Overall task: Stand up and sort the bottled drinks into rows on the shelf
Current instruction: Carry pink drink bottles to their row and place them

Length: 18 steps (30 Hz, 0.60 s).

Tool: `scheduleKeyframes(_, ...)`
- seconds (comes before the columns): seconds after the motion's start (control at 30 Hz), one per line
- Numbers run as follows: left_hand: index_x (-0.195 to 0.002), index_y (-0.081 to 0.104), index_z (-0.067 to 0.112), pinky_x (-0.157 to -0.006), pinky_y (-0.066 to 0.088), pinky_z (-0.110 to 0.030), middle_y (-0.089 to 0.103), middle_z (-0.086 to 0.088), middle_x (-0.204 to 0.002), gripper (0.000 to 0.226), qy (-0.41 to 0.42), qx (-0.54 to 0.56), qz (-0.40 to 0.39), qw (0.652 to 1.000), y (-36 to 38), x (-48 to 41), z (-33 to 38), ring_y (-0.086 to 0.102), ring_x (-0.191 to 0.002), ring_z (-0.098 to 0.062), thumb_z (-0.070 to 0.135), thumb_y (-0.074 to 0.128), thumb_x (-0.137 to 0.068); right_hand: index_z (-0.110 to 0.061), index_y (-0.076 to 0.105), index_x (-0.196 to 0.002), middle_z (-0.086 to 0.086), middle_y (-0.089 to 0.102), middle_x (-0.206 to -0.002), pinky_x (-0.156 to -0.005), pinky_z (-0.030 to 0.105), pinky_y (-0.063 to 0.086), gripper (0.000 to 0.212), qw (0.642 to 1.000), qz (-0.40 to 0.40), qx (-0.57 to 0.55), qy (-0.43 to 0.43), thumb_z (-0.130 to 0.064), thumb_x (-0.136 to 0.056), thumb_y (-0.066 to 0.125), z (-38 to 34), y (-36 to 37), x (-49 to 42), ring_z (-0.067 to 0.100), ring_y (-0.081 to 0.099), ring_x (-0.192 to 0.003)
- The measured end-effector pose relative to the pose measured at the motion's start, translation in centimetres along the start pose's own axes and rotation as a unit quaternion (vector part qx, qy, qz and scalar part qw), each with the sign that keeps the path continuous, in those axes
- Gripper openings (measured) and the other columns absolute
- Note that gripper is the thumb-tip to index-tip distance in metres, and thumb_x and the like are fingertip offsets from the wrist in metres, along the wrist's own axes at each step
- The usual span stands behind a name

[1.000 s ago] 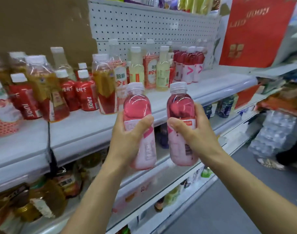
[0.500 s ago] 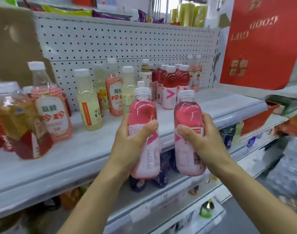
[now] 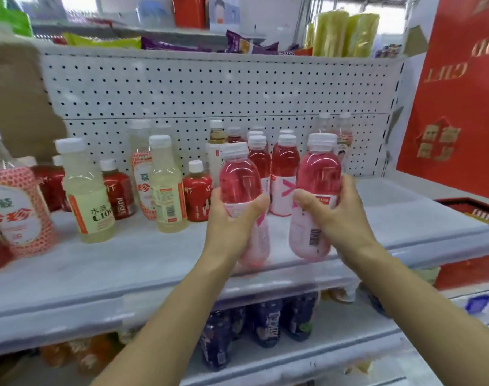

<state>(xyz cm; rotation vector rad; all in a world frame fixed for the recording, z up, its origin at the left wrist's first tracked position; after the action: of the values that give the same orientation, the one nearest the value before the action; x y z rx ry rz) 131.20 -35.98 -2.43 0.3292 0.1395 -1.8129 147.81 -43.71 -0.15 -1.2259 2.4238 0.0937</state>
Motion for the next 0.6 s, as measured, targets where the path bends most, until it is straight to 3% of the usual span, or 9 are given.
scheduleKeyframes(0.1,-0.117,0.05,0.037,-0.072,0.047,-0.014,0.07,0.013,-0.106,0.057,0.011,-0.03,0.008,0.999,1.2,-1.6,-1.2,0.066,-0.087,0.008,0.027,0.086,-0.074,-0.025,0.046,-0.123,-0.008,0.067,-0.109,-0.085,0.023,0.051,0.061,0.999,-0.033,-0.009,-0.01,-0.025,-0.076,0.084,1.8,0.4,-2.2,-0.001,0.066,-0.093)
scheduleKeyframes(0.23,-0.125,0.049,0.033,-0.077,0.046,-0.016,0.068,0.013,-0.108,0.069,0.013,-0.042,0.037,0.998,2.3,-3.3,-2.7,0.064,-0.09,0.009,0.024,0.089,-0.07,-0.028,0.04,-0.129,-0.012,0.065,-0.11,-0.085,0.019,0.048,0.068,0.998,-0.052,-0.017,-0.01,-0.024,-0.076,0.083,4.4,0.7,-4.1,-0.01,0.062,-0.091)
scheduleKeyframes(0.4,-0.13,0.043,0.034,-0.101,0.049,-0.039,0.054,0.001,-0.128,0.081,0.01,-0.076,0.054,0.996,3.5,-5.8,-4.1,0.058,-0.116,-0.011,0.038,0.09,-0.065,-0.026,0.036,-0.132,-0.011,0.063,-0.111,-0.079,0.008,0.048,0.071,0.997,-0.061,-0.019,-0.032,-0.021,-0.078,0.082,5.7,0.9,-6.4,-0.013,0.061,-0.092)
scheduleKeyframes(0.6,-0.13,0.033,0.04,-0.11,0.043,-0.042,0.048,0.002,-0.136,0.092,-0.004,-0.095,0.05,0.994,5.3,-7.3,-4.5,0.049,-0.127,-0.013,0.055,0.081,-0.053,-0.029,0.034,-0.133,-0.013,0.063,-0.115,-0.092,0.024,0.049,0.076,0.996,-0.091,-0.008,-0.024,-0.03,-0.076,0.084,6.6,1.0,-8.7,-0.003,0.061,-0.104)
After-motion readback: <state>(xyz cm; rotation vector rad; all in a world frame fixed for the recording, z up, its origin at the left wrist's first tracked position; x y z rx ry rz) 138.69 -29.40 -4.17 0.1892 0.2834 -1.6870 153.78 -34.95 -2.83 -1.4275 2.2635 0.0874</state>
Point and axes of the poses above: each hand's wrist, its own x-axis away from the middle knuckle, its own y-axis out of the palm, z = x × y, the point moved 3 cm from there along -x, towards the middle knuckle
